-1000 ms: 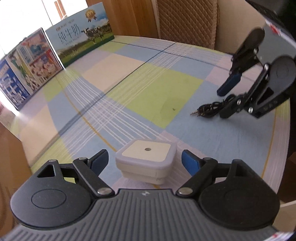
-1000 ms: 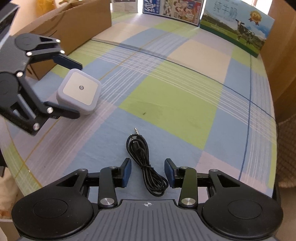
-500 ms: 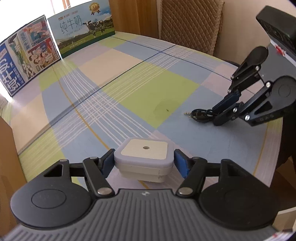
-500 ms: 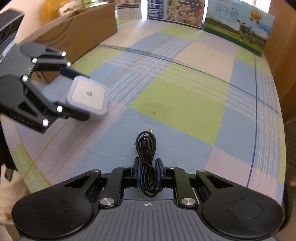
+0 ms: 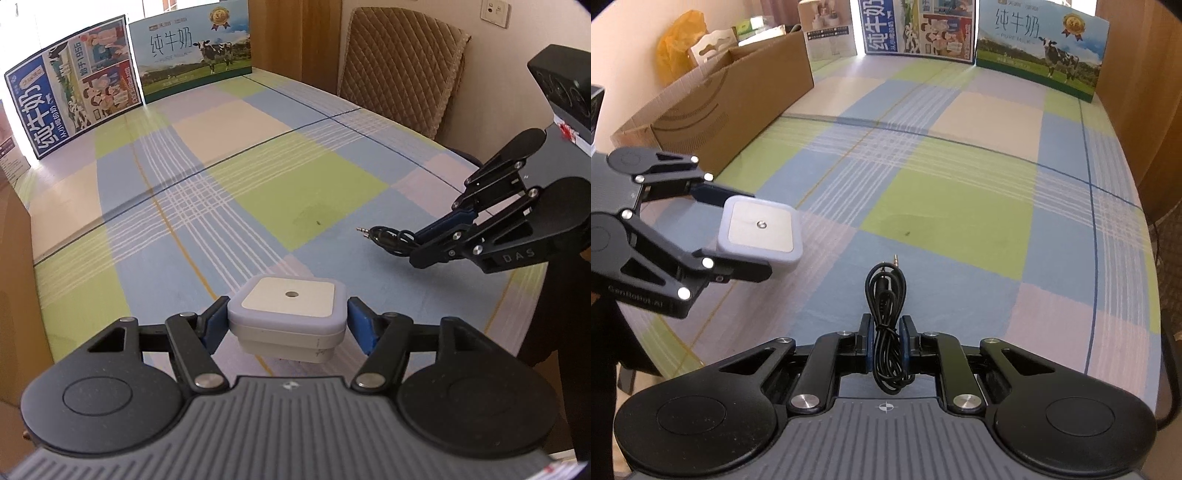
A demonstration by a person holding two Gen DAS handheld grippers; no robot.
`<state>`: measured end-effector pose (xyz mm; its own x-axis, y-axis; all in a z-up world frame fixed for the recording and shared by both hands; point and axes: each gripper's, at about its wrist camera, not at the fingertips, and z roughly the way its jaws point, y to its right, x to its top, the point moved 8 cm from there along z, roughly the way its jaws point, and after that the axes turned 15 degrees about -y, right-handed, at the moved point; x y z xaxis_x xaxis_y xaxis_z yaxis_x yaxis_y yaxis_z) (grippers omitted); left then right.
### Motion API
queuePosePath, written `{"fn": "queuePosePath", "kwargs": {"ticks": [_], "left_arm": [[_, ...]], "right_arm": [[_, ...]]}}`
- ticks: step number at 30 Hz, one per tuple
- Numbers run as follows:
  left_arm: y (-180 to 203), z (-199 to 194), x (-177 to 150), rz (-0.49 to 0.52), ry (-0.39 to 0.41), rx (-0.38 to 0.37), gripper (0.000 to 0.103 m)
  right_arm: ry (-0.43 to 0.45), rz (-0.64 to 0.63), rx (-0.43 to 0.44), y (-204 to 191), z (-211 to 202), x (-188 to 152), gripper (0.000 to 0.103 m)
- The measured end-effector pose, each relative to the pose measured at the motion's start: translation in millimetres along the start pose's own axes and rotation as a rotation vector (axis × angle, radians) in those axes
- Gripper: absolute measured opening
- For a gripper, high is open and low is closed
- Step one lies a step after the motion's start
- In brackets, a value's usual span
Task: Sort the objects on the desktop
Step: 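Carry the night-light and cable over the cardboard box with both tools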
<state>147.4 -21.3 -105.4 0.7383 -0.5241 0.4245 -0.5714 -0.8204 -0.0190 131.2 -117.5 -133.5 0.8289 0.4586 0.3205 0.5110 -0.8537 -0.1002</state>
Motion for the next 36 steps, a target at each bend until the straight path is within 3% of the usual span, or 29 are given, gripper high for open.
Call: {"fn": "queuePosePath", "kwargs": {"ticks": [9, 17, 28, 36], "left_arm": [[-12, -37, -1, -0.072, 0.067, 0.052, 0.063], [-46, -97, -5, -0.156, 0.159, 0.138, 0.063], [-146, -184, -52, -0.324, 0.223, 0.345, 0.063], [-228, -199, -88, -0.433, 0.225, 0.441, 0.063]], "right_arm": [[0.061, 0.029, 0.012, -18, -31, 26, 0.011], [0.157, -0.063, 0.041, -79, -65, 76, 0.011], [0.254, -0.228, 0.142, -194, -76, 183, 0.011], [0.24, -0.309, 0.164, -255, -40, 236, 0.011]]}}
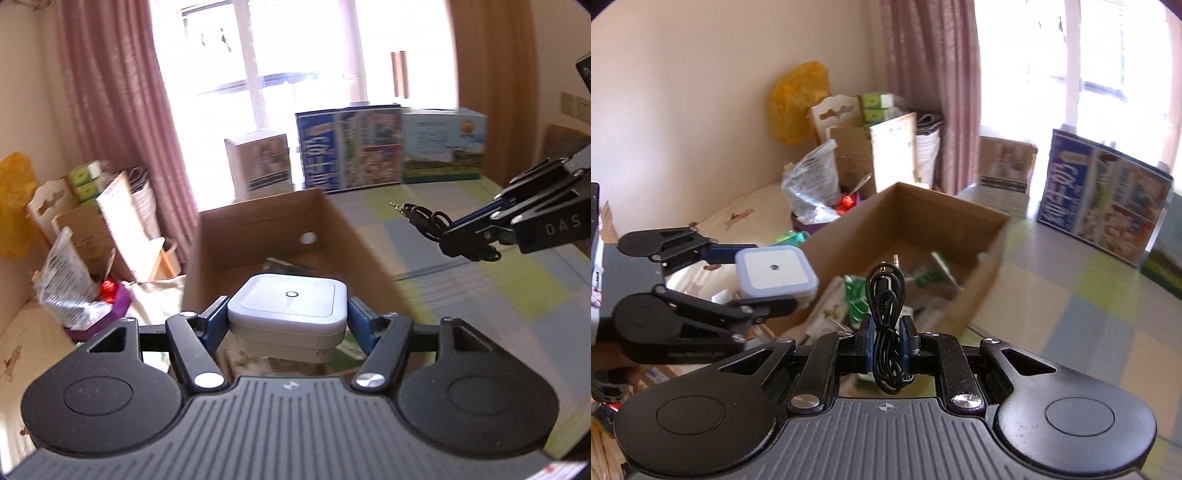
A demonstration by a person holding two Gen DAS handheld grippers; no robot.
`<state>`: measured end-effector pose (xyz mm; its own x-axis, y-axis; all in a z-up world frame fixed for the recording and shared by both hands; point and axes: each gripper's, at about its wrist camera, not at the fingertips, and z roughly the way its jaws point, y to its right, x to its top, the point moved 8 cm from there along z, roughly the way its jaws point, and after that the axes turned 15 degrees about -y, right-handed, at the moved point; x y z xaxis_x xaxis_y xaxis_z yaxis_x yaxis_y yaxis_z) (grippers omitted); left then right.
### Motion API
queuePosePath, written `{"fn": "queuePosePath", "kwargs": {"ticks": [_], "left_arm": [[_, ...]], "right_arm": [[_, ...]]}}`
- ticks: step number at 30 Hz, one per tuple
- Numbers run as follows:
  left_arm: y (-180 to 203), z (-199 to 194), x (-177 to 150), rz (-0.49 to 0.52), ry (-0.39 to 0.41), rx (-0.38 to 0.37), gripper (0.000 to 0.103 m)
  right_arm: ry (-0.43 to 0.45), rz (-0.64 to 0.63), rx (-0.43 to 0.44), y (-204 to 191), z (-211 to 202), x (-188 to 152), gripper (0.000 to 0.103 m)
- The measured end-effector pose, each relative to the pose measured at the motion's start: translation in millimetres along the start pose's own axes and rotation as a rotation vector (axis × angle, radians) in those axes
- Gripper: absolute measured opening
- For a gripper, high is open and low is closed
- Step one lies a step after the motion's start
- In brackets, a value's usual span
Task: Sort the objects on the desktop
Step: 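Carry the night-light and cable over the cardboard box with both tools, then open both tools to drop the night-light and cable into the box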
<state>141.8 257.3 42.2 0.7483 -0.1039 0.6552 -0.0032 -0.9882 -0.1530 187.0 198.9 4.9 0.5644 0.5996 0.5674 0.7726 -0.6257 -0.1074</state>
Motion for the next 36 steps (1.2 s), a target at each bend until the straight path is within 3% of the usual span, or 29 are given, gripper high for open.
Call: {"fn": "queuePosePath", "kwargs": {"ticks": [6, 8, 9, 17, 21, 25, 27, 36], "left_arm": [[-26, 31, 1, -0.015, -0.015, 0.001, 0.064], [-30, 37, -3, -0.017, -0.01, 0.012, 0.08], [-32, 38, -3, -0.019, 0.002, 0.021, 0.082], [-40, 26, -17, -0.057, 0.031, 0.034, 0.082], [-40, 22, -20, -0.059, 0.034, 0.042, 0.083], [-43, 21, -26, -0.067, 0.029, 0.049, 0.084], [-44, 19, -29, -0.074, 0.026, 0.051, 0.086], [-35, 3, -41, -0.173, 0.018, 0.05, 0.098]], "right_arm": [[-0.025, 0.002, 0.014, -4, 31, 11, 0.011], [-0.031, 0.007, 0.022, -4, 39, 14, 0.011], [-0.035, 0.009, 0.03, -5, 42, 15, 0.011], [-0.044, 0.025, 0.069, -11, 61, 24, 0.011], [0.014, 0.055, 0.09, -12, 57, 30, 0.012], [0.031, 0.094, 0.07, -1, 48, 29, 0.037], [0.037, 0.116, 0.056, 5, 42, 24, 0.042], [0.052, 0.244, 0.002, 20, -1, -27, 0.089]]}}
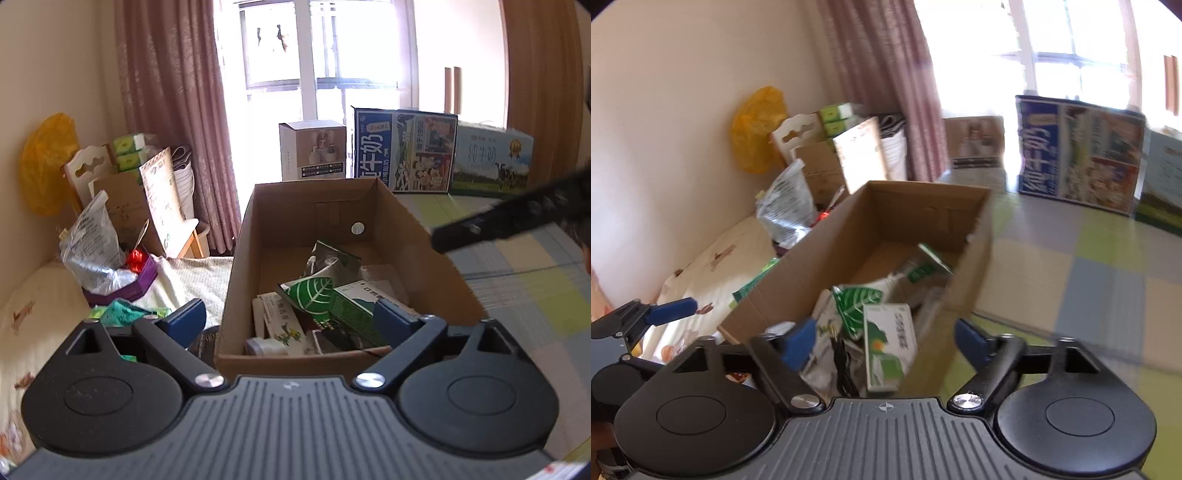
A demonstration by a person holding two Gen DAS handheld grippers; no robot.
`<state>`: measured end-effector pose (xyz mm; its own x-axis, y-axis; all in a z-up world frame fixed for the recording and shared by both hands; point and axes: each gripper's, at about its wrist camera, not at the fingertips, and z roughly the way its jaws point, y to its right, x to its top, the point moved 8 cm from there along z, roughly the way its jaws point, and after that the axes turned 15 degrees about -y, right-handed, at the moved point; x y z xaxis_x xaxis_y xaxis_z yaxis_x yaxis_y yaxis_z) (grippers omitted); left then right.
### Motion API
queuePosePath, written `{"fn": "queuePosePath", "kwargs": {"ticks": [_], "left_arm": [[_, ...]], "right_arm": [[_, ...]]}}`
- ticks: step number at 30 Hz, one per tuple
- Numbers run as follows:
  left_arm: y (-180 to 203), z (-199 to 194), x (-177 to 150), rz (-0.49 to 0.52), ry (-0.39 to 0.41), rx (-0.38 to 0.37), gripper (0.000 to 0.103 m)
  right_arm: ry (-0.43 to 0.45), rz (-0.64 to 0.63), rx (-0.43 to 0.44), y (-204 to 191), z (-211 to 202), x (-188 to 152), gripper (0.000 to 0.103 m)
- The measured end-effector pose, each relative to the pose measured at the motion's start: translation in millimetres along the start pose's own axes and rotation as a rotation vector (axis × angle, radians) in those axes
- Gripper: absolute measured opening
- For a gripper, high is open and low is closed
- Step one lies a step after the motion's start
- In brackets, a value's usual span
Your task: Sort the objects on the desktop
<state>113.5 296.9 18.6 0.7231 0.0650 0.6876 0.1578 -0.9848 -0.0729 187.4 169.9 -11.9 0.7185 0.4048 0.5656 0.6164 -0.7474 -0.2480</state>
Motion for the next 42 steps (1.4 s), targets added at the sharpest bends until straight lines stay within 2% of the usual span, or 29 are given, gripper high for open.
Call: {"fn": "queuePosePath", "kwargs": {"ticks": [4, 13, 18, 22, 27, 36, 42], "left_arm": [[5, -18, -8, -0.04, 0.002, -0.005, 0.102], [0, -56, -35, -0.126, -0.057, 0.034, 0.102], [1, -81, -48, -0.187, -0.099, -0.016, 0.102], [6, -98, -59, -0.187, -0.141, 0.016, 0.102], [19, -115, -65, -0.166, -0.17, 0.021, 0.102], [33, -147, -56, -0.146, -0.146, 0.049, 0.102], [35, -155, -56, -0.144, -0.15, 0.07, 0.102]], "right_arm": [[-0.007, 0.039, -0.05, 4, -20, -25, 0.101], [-0.069, 0.086, -0.073, -4, -45, -81, 0.101], [-0.095, 0.111, -0.078, -9, -55, -101, 0.101], [-0.094, 0.128, -0.087, -16, -66, -110, 0.101], [-0.074, 0.118, -0.097, -26, -84, -114, 0.101], [-0.048, 0.096, -0.112, -32, -106, -124, 0.101], [-0.033, 0.087, -0.123, -36, -115, -126, 0.101]]}}
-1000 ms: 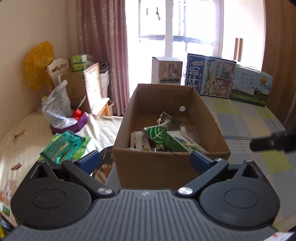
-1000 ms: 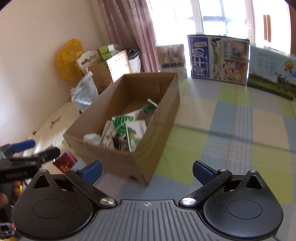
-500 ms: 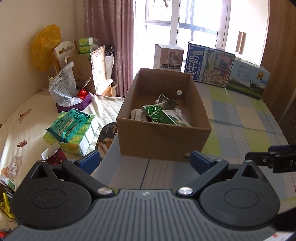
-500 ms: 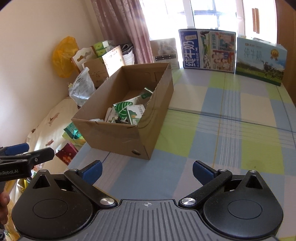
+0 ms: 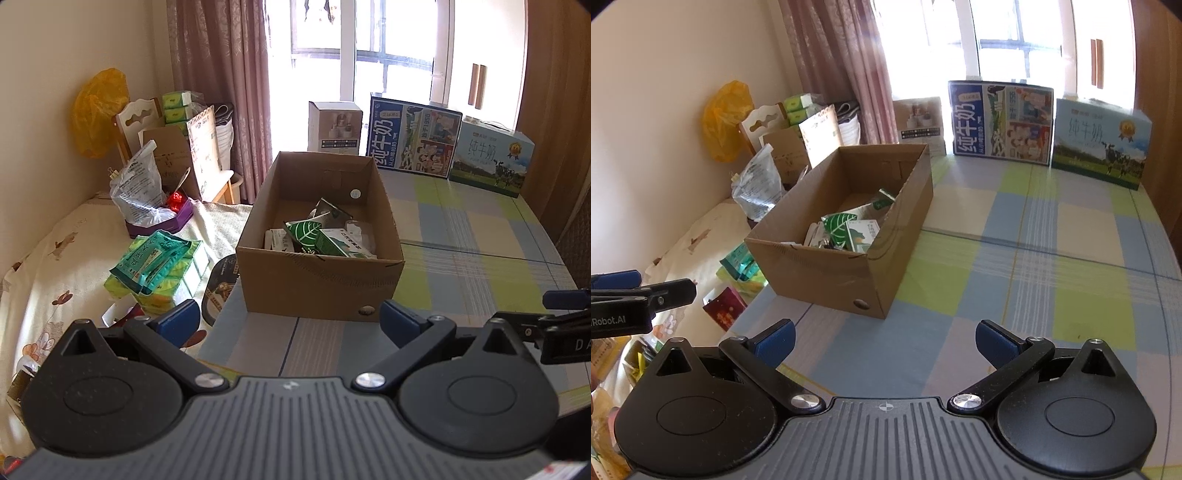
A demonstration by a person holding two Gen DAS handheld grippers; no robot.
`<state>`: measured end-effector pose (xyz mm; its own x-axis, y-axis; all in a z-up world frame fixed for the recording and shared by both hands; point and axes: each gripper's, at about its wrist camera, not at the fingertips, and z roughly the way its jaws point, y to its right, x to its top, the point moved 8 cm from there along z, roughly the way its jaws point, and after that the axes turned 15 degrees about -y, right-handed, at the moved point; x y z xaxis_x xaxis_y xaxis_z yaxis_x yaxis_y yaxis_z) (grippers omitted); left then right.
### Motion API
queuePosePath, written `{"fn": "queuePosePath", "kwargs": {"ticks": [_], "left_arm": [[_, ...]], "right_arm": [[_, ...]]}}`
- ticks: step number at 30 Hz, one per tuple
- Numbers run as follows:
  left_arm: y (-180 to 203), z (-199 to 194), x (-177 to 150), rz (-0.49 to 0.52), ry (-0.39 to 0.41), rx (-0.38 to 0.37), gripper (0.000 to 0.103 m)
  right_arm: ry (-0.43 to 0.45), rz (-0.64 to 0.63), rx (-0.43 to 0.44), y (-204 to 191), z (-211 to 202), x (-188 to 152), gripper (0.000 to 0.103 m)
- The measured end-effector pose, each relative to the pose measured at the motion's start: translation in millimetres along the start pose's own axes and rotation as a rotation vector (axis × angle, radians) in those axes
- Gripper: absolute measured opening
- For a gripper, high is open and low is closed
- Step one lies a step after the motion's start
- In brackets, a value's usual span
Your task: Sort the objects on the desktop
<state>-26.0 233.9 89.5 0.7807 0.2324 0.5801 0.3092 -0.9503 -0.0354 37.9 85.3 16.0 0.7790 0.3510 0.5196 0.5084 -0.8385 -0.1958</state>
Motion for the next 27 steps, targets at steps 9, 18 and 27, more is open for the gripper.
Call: {"fn": "queuePosePath", "kwargs": {"ticks": [9, 18, 27], "left_arm": [[2, -2, -3, -0.013, -0.006, 0.002, 0.102], [3, 3, -4, -0.009, -0.014, -0.005, 0.102], [3, 10, -8, -0.01, -0.03, -0.014, 0.102]], "right_arm": [[-0.005, -0.03, -0.008, -10, 0, -6, 0.101], [-0.011, -0.024, -0.015, -9, 3, -8, 0.101], [-0.025, -0.026, -0.015, -8, 10, -14, 0.101]]}}
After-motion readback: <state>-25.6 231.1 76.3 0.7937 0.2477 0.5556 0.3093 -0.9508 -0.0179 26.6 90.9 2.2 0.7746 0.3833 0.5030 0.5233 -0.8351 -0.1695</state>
